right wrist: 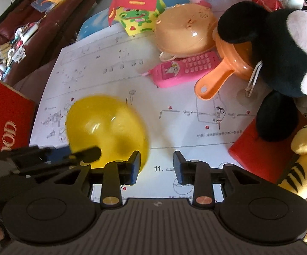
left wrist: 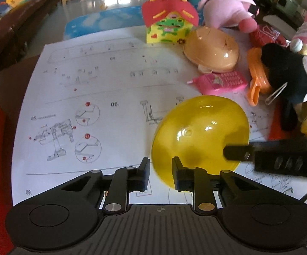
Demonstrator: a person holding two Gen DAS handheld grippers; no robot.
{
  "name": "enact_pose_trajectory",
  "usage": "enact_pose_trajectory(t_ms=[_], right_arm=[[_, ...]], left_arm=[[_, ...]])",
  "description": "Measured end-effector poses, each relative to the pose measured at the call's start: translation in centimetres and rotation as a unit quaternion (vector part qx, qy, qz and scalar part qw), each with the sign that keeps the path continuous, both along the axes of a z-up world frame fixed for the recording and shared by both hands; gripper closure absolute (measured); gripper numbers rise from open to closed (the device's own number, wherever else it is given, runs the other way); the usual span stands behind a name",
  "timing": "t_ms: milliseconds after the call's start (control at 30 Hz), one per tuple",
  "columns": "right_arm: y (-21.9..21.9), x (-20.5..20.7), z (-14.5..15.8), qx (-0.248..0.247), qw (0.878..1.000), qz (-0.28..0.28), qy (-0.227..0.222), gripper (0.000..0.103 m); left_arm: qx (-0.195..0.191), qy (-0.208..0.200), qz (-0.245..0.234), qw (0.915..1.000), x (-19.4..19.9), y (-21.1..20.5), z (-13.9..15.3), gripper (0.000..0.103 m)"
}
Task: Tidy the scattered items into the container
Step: 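Hold the yellow bowl with both tools and lift it off the sheet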
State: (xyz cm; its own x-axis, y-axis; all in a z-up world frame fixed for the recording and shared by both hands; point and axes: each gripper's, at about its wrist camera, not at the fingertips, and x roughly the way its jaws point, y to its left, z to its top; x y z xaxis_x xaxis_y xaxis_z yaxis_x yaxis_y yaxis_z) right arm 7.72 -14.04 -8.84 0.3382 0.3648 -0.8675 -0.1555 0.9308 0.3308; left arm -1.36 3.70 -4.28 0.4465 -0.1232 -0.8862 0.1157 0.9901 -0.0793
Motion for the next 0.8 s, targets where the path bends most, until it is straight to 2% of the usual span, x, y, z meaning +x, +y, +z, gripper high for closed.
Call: enact_pose_trajectory(t_ms=[100,300,400,433,467,500,533,567,633,800], right_arm=[[-0.5,0.5,0.7,0.008,1.000,-0.012,-0.015,0.058],[0.6,1.6,1.6,0.001,0.998,0.004,-0.063,0.060],[0.8,2.2,1.2,0.026,0.998,0.015,-0.064,0.060],[0.9,2.3,1.0,0.027,0.998,0.017,-0.061,0.063],[1.0,2.4,0.8,0.026,0.998,0.018,-0.060,0.072],[1.2,2.4,0.6,0.022,0.998,0.021,-0.057,0.087],[1.5,2.4,0.4,0.013,0.998,0.027,-0.051,0.091],[1.7,2.3,0.2,0.003,0.998,0.030,-0.049,0.093],[1.7,2.3,-0.1,-0.007,0.998,0.029,-0.047,0.092],[1.3,2.3,-0.3,0.005,0.999,0.023,-0.041,0.092]], left_arm=[[-0.004,-0.002,-0.004,1.0000,-0.1,0.1,0.0,0.082],[0.008,-0.006,-0.021,0.9997,-0.1,-0.3,0.0,0.081],[0.007,-0.004,-0.025,0.9997,0.0,-0.2,-0.1,0.078],[0.004,-0.004,-0.024,0.9997,0.0,-0.1,-0.1,0.073],[0.001,-0.007,-0.021,0.9997,0.1,0.0,0.0,0.070],[0.000,-0.014,-0.016,0.9998,0.1,0.2,0.2,0.067],[0.001,-0.024,-0.010,0.9997,0.3,0.3,0.5,0.061],[0.002,-0.030,-0.006,0.9995,0.4,0.4,0.6,0.052],[0.001,-0.032,-0.008,0.9995,0.8,0.5,0.6,0.052],[-0.007,-0.020,-0.018,0.9996,1.0,-0.1,-0.3,0.056]])
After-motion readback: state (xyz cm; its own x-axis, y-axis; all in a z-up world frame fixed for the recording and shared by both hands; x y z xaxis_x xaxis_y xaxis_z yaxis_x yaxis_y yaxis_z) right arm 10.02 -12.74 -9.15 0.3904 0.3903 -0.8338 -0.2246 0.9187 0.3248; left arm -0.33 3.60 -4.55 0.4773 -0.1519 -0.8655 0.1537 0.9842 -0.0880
